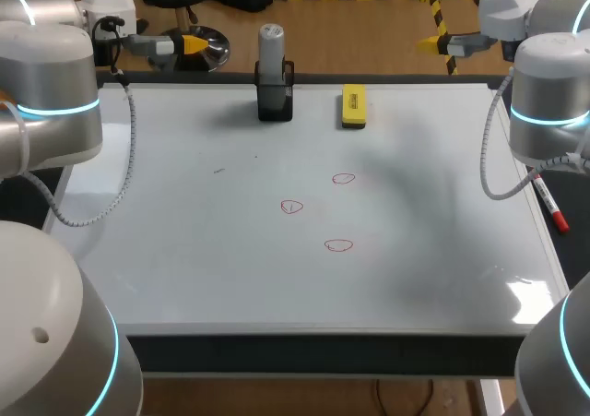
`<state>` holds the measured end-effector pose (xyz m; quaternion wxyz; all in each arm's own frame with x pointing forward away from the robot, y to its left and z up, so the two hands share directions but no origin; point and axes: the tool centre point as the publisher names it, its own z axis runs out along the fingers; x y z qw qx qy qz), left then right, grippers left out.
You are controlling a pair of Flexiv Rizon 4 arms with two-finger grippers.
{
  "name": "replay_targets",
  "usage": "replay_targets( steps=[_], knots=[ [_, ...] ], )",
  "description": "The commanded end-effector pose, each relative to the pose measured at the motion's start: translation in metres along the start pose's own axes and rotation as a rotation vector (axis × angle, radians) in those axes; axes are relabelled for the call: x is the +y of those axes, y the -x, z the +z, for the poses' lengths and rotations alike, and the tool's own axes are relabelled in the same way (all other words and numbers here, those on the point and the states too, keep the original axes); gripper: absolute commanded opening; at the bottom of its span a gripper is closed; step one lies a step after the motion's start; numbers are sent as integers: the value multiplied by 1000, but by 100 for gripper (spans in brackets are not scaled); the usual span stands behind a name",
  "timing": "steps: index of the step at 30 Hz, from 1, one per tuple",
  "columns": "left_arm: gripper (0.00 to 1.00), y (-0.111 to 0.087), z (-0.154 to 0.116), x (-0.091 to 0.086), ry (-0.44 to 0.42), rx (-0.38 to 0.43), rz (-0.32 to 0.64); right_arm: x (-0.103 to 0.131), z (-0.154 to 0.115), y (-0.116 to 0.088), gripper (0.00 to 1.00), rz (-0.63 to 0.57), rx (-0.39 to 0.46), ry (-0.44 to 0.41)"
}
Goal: Pick up the inspection probe, press it on each red-marked spot on the whiteboard one by one, put down the probe, pick up the eraser, and wipe off all the red marks.
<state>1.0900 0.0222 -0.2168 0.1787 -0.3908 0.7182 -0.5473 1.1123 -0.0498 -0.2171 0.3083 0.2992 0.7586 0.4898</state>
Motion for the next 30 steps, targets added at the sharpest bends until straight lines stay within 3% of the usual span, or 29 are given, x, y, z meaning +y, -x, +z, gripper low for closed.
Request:
replay_targets(
  steps=[1, 11, 16, 30],
  knots=[
    [100, 0, 0, 0, 0, 1, -1, 0, 1, 0, 100, 0, 1, -2],
    [100, 0, 0, 0, 0, 1, -1, 0, 1, 0, 100, 0, 1, -2],
    [100, 2, 3, 1, -2, 67, 43, 0, 1, 0, 100, 0, 1, -2],
    [100, -33, 40, 6, -116, 476, 269, 0, 1, 0, 100, 0, 1, -2]
  ],
)
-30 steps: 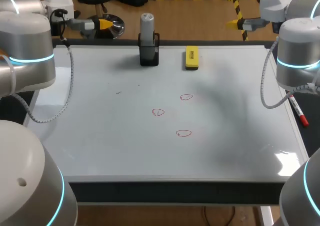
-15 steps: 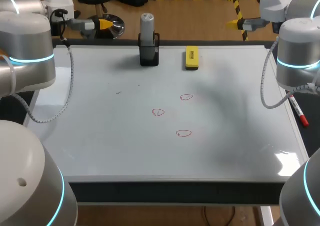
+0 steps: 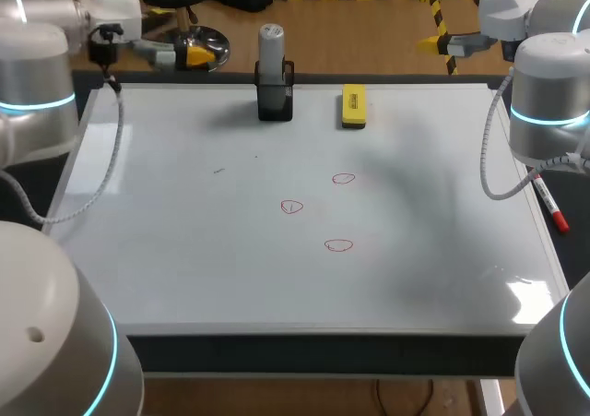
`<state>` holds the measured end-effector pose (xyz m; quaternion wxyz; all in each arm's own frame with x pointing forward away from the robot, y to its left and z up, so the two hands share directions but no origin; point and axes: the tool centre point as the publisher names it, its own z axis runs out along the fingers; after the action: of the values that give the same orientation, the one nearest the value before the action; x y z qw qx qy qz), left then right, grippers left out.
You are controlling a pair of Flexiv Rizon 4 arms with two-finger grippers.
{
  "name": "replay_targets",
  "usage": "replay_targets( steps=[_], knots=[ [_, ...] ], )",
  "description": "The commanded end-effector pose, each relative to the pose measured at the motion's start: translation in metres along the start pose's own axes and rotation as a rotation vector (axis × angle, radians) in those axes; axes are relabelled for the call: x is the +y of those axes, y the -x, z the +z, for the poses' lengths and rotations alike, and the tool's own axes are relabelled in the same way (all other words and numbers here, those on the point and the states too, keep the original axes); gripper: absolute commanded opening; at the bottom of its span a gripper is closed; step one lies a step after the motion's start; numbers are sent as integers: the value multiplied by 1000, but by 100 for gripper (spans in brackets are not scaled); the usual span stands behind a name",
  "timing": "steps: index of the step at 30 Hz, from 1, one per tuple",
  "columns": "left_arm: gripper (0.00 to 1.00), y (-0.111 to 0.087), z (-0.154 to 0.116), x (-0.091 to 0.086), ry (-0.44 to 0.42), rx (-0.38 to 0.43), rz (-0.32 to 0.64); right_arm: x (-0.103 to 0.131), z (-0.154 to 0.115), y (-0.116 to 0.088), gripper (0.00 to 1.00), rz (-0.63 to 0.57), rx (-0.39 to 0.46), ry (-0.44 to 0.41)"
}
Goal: Pick up the inspection probe, press it on each red-marked spot on the whiteboard one by one, put down the probe, pick up the eraser, and wipe off all the red marks.
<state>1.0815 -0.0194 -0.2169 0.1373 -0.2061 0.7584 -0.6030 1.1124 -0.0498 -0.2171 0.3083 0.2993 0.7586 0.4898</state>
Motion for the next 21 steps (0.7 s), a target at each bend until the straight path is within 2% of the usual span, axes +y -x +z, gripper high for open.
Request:
replay_targets(
  steps=[1, 8, 13, 15, 21],
  knots=[
    [100, 5, 23, 9, -63, 180, 55, 0, 1, 0, 100, 0, 1, -2],
    [100, -13, 58, 7, -103, 349, 137, 0, 1, 0, 100, 0, 1, -2],
    [100, -26, 76, 3, -136, 437, 173, 0, 1, 0, 100, 0, 1, -2],
    [100, -31, 83, 2, -137, 465, 184, 0, 1, 0, 100, 0, 1, -2],
    [100, -41, 102, 4, -157, 479, 183, 0, 1, 0, 100, 0, 1, -2]
  ],
)
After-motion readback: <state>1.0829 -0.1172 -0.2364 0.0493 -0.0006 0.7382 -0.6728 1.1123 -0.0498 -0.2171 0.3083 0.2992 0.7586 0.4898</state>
